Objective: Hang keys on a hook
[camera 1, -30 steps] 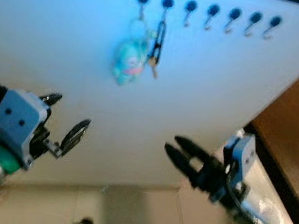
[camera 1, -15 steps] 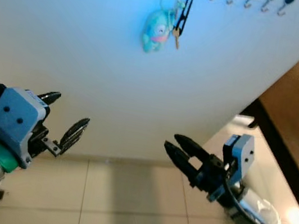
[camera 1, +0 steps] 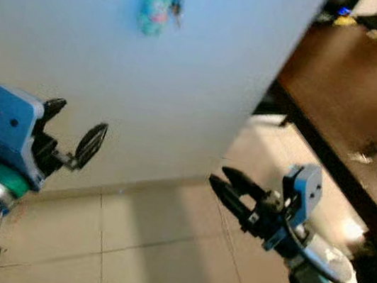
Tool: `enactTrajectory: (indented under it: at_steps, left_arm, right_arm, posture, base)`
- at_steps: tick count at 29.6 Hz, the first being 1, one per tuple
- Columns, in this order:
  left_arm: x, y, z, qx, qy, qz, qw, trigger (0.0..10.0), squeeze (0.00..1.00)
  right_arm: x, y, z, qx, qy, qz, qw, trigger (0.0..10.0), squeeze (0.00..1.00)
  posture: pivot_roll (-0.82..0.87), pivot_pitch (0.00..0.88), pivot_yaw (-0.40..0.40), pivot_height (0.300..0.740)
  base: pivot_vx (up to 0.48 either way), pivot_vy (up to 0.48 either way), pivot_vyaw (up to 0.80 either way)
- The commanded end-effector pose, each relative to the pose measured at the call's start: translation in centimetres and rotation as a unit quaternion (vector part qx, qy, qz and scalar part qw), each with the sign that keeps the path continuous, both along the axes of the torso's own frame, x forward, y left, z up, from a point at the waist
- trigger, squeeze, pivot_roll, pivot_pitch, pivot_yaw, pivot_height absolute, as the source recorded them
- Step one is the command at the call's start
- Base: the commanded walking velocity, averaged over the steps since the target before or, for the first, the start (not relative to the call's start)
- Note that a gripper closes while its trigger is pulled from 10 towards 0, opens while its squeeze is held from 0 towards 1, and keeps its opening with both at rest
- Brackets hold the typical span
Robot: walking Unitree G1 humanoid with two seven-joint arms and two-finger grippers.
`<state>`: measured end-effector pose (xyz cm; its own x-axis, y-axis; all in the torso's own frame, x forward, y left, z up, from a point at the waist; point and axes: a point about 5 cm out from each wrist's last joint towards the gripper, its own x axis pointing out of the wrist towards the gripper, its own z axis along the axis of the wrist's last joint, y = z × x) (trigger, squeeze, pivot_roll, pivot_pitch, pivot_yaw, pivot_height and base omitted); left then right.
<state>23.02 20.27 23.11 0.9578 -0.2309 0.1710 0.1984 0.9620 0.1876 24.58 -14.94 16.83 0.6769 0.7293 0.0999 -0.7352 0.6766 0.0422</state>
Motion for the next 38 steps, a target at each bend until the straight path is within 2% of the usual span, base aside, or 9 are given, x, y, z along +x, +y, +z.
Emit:
enactTrajectory:
  at_steps: [1, 17, 38]
  left_arm:
    - [0.3, 0.4, -0.6, -0.002, 0.022, 0.009, 1.0, 10.0, 0.0]
    - [0.9, 0.6, 0.4, 0.006, 0.01, 0.023, 1.0, 10.0, 0.0]
    - [0.7, 0.0, 0.1, 0.016, 0.007, 0.012, 1.0, 10.0, 0.0]
  right_arm:
    - [0.3, -0.1, 0.2, 0.01, 0.002, -0.006, 1.0, 10.0, 0.0]
    - [0.8, 0.8, 1.9, 0.075, 0.002, 0.001, 0.997, 10.0, 0.0]
    - [0.7, 1.1, 1.9, 0.09, 0.01, 0.012, 0.996, 10.0, 0.0]
  posture:
    - [0.1, 0.061, 0.004, 0.74]
    - [0.11, 0.072, 0.005, 0.74]
    - [0.11, 0.036, -0.006, 0.74]
  base:
    - [0.0, 0.0, -0.8]
    - [0.0, 0.0, -0.8]
    - [0.0, 0.0, -0.8]
